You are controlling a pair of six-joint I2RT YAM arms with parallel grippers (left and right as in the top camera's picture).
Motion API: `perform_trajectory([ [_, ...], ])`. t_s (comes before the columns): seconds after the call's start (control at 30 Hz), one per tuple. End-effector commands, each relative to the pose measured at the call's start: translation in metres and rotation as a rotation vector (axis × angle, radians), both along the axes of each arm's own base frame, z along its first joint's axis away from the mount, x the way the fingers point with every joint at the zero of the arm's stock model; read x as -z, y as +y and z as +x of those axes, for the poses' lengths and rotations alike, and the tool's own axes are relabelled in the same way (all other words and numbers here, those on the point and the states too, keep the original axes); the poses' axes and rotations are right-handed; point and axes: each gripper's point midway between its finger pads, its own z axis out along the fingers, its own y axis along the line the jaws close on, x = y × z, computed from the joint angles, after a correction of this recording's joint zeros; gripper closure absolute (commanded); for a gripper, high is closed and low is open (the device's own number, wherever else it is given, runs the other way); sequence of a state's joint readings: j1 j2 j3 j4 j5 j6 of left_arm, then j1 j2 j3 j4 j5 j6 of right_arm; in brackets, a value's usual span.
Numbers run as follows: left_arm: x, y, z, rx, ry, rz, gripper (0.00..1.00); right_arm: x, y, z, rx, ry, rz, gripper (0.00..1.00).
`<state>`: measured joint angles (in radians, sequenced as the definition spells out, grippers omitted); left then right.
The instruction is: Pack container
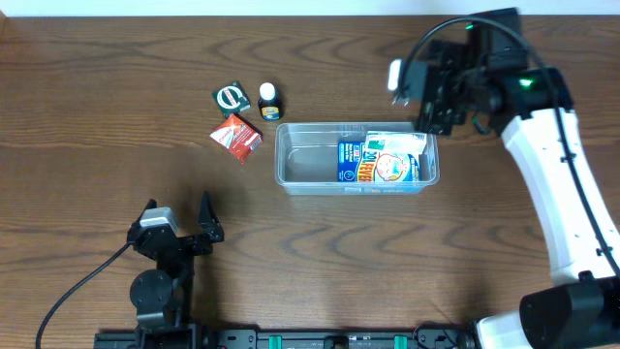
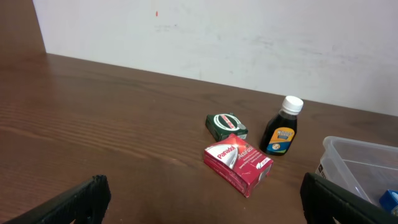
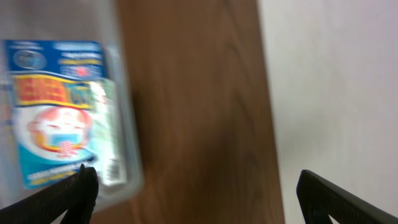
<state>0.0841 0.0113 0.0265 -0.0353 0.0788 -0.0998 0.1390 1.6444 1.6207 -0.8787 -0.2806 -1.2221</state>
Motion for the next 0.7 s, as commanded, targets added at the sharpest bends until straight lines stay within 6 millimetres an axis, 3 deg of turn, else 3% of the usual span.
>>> perform_trajectory([
  [0.0,0.017,0.000,0.000,0.001,0.046,0.009,0.02,-0.008,-0.032,0.015,0.188,0.005,0.096,0.01],
  [0.2,0.017,0.000,0.000,0.001,0.046,0.009,0.02,-0.019,-0.107,0.045,0.635,0.031,0.390,0.01],
  [0.43,0.017,0.000,0.000,0.001,0.046,0.009,0.02,-0.004,-0.193,0.046,0.969,0.075,0.545,0.01],
  [0.67,0.016,0.000,0.000,0.001,0.044,0.009,0.02,0.018,-0.225,0.032,1.074,0.146,0.543,0.01],
])
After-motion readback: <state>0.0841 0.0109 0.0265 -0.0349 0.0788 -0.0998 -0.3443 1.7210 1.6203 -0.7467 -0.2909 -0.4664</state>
